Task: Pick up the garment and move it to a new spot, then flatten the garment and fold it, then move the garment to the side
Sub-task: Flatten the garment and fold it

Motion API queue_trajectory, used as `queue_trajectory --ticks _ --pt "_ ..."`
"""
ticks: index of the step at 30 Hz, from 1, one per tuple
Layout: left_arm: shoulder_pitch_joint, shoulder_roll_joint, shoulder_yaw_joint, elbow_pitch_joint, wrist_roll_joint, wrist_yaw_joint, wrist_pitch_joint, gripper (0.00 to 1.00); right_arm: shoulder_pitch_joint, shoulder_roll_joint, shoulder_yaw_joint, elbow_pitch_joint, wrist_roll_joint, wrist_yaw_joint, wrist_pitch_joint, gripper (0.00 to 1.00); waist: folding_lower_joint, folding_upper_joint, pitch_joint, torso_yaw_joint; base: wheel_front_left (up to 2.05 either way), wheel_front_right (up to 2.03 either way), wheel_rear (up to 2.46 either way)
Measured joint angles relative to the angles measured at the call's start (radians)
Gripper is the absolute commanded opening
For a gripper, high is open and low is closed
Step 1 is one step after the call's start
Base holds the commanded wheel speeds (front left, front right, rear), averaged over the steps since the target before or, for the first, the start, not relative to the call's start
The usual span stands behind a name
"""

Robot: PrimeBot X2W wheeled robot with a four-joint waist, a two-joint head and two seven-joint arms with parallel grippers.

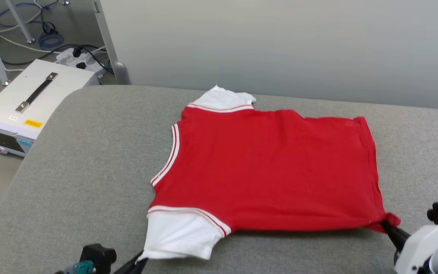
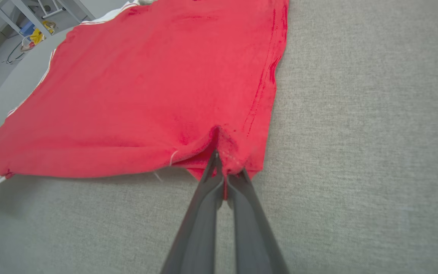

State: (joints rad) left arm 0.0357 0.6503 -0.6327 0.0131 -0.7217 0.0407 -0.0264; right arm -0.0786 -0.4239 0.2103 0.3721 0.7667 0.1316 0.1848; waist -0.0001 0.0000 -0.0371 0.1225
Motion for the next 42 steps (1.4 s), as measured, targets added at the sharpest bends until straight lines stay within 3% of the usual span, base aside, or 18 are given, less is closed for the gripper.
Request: queue_trajectory --ticks 12,23,31,42 --pt "0.143 0.086 -0.024 -0.15 -0.063 0.011 0.079 0.0 0.338 0.044 -0.179 -0.341 0.008 0.0 0.306 0.0 0.0 0.0 -0.041 -0.001 0.0 0.0 0.0" --pt "0.026 0.081 0.046 -0.196 -0.042 0.035 0.039 0.0 0.333 0.136 -0.306 -0.516 -0.057 0.0 0.412 0.0 0.0 0.0 0.018 -0.017 0.0 0.0 0.0" --pt "-0.171 0.044 0.067 -0.138 -0.012 0.016 0.064 0.0 0.193 0.143 -0.314 -0.533 -0.108 0.0 0.461 0.0 0.0001 0.0 0.106 -0.034 0.0 0.0 0.0" --pt "-0.439 0.008 0.039 0.104 0.001 -0.091 0.17 0.0 -0.027 0.144 -0.261 -0.403 -0.189 0.0 0.493 0.0 0.0002 0.0 0.232 -0.072 0.0 0.0 0.0"
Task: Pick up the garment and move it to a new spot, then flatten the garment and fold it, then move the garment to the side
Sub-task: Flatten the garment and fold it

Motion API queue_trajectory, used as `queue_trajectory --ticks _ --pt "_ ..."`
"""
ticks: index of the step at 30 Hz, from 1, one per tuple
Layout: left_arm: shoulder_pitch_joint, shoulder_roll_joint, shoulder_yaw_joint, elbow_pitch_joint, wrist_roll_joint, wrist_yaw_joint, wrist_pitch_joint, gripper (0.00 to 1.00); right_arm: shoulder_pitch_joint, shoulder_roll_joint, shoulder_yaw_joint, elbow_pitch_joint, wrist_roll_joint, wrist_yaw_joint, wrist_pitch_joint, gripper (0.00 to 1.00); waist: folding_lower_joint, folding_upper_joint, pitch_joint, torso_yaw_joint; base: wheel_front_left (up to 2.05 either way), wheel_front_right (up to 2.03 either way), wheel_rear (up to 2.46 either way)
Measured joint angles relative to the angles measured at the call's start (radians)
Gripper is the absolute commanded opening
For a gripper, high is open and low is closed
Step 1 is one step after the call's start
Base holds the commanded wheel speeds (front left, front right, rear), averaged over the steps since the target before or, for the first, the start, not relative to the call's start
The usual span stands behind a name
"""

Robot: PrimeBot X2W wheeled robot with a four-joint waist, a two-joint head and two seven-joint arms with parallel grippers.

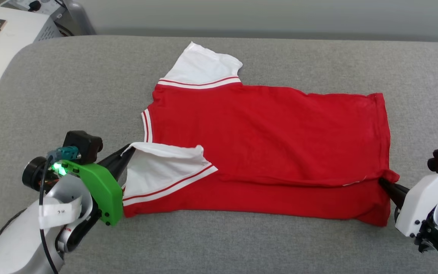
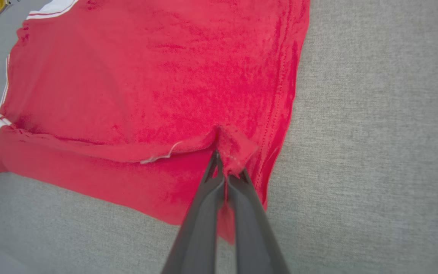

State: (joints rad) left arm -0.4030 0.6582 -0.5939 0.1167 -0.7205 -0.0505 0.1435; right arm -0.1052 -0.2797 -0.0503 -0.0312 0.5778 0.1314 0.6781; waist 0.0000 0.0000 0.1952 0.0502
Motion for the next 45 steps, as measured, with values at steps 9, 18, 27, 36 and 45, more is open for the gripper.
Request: queue_trajectory --ticks 9,18,27,36,45 --pt "-0.117 -0.033 -0.047 0.19 0.008 -0.052 0.021 0.0 -0.097 0.003 0.055 0.107 -0.021 0.0 -0.013 0.0 0.0 0.0 0.06 -0.038 0.0 0.0 0.0" --pt "-0.175 -0.087 -0.08 0.344 0.02 -0.067 -0.052 1.0 -0.164 -0.012 0.086 0.198 -0.044 0.0 -0.076 1.0 0.0001 0.0 0.067 -0.045 0.0 0.0 0.0" --pt "-0.134 -0.167 -0.028 0.417 -0.019 -0.042 -0.233 1.0 -0.119 -0.051 0.099 0.174 -0.074 0.0 -0.192 1.0 0.0001 0.0 -0.008 -0.027 0.0 0.0 0.0" --pt "0.048 -0.16 0.027 0.257 -0.099 0.063 -0.243 1.0 0.029 -0.003 0.013 0.026 -0.139 0.0 -0.193 1.0 0.0 0.0 -0.089 -0.014 0.0 0.0 0.0" --pt "0.245 -0.081 0.021 -0.011 -0.162 0.251 -0.036 1.0 0.153 0.128 -0.075 -0.134 -0.249 0.0 -0.028 1.0 0.0 0.0 -0.084 -0.023 0.0 0.0 0.0"
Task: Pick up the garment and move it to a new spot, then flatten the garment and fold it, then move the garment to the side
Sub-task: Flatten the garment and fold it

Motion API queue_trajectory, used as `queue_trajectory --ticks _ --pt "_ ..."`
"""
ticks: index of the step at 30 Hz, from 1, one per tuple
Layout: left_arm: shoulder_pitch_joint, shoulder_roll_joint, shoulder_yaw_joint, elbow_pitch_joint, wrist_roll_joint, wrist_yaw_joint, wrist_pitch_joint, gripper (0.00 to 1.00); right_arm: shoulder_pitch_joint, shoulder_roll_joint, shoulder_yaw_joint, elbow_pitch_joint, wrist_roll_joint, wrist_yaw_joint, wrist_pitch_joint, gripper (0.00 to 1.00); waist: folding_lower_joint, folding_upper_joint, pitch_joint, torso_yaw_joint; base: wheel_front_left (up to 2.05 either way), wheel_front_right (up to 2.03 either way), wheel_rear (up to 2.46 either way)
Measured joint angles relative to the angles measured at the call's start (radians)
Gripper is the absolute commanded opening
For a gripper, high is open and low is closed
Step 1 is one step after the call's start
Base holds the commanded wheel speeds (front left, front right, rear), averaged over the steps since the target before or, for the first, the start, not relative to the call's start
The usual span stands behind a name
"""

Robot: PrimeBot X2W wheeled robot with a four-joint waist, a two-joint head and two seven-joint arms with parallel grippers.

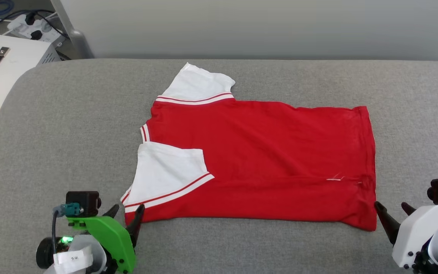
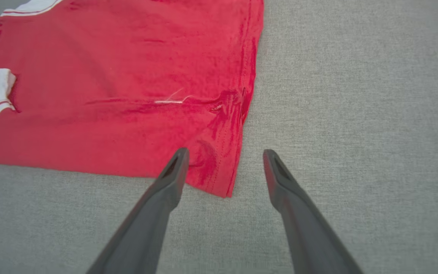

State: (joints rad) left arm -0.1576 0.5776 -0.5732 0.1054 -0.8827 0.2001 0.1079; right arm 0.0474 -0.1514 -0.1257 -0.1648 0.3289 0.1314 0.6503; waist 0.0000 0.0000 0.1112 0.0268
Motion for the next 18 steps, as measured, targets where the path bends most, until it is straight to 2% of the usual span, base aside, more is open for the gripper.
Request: queue_trajectory --ticks 4,10,18 --pt "0.012 0.024 -0.003 -0.039 -0.007 0.05 0.045 1.0 0.009 0.038 -0.007 -0.04 -0.015 0.0 0.025 1.0 0.0 0.0 0.025 -0.008 0.0 0.0 0.0" --pt "0.01 0.036 0.0 -0.018 0.002 0.108 0.079 1.0 0.009 0.056 -0.006 -0.068 -0.027 0.0 0.033 1.0 0.0 0.0 0.066 -0.024 0.0 0.0 0.0" --pt "-0.019 0.036 -0.001 0.037 0.007 0.11 0.096 1.0 0.008 0.059 0.002 -0.084 -0.036 0.0 0.036 1.0 0.0 0.0 0.118 -0.053 0.0 0.0 0.0"
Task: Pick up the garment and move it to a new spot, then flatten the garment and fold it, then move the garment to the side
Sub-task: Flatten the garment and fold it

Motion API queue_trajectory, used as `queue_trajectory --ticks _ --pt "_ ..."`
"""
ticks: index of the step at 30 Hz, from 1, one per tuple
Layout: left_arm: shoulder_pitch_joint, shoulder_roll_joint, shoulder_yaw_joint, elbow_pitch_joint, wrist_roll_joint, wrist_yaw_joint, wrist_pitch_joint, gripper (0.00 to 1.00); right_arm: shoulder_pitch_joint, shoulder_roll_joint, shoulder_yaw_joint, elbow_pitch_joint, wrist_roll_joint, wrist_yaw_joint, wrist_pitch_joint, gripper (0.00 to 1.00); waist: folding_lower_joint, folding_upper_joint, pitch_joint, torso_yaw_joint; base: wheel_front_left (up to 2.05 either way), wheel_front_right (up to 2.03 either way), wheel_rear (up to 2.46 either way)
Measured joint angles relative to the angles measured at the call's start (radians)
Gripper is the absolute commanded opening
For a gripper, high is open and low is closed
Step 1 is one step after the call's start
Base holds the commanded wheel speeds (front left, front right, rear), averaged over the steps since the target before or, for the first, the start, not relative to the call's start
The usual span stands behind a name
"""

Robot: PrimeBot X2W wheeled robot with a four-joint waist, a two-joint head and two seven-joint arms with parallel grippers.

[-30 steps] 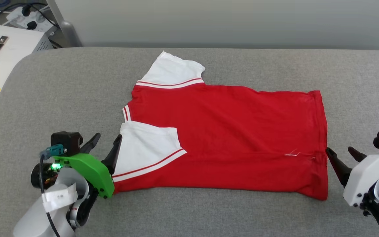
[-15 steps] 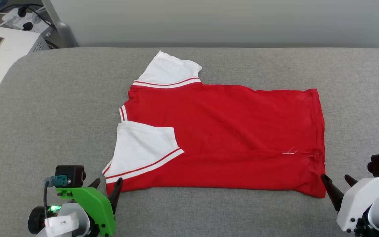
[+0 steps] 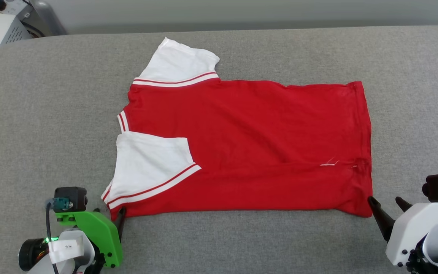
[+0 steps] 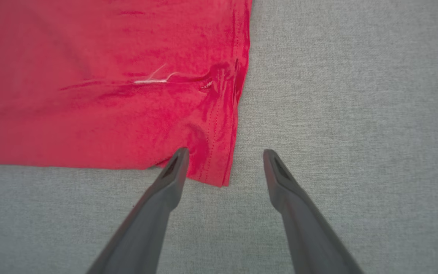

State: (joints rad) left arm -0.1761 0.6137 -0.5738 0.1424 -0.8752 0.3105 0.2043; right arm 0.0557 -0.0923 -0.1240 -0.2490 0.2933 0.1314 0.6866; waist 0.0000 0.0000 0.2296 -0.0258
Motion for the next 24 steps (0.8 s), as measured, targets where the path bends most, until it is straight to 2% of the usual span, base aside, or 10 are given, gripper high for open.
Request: queue_trajectory --ticks 5,6,7,13,18,24 --pt "-0.026 0.0 -0.009 0.04 0.0 -0.024 0.023 0.99 0.0 0.001 -0.001 -0.003 -0.002 0.0 0.002 1.0 0.0 0.0 0.02 -0.011 0.0 0.0 0.0" --pt "-0.032 0.0 -0.013 0.045 -0.002 -0.032 0.036 0.44 0.0 0.0 -0.003 -0.005 -0.002 0.0 0.006 1.0 0.0 0.0 0.022 -0.011 0.0 0.0 0.0" --pt "-0.036 0.001 -0.016 0.048 -0.004 -0.04 0.048 0.0 0.0 0.0 -0.004 -0.006 -0.002 0.0 0.006 1.0 0.0 0.0 0.023 -0.01 0.0 0.0 0.0" --pt "-0.055 -0.009 -0.03 0.061 -0.046 -0.086 0.087 0.0 -0.001 -0.005 -0.015 -0.011 -0.024 0.0 0.013 1.0 0.0 0.0 0.01 0.001 0.0 0.0 0.0" --pt "-0.042 -0.008 -0.033 0.008 -0.047 -0.091 0.07 0.0 -0.002 -0.005 -0.023 0.011 -0.045 0.0 0.031 1.0 0.0 0.0 -0.01 0.021 0.0 0.0 0.0" --pt "-0.008 0.016 -0.034 -0.16 -0.033 -0.07 0.062 0.0 -0.023 0.023 -0.057 0.104 -0.077 0.0 0.04 1.0 0.0 0.0 -0.028 0.058 0.0 0.0 0.0"
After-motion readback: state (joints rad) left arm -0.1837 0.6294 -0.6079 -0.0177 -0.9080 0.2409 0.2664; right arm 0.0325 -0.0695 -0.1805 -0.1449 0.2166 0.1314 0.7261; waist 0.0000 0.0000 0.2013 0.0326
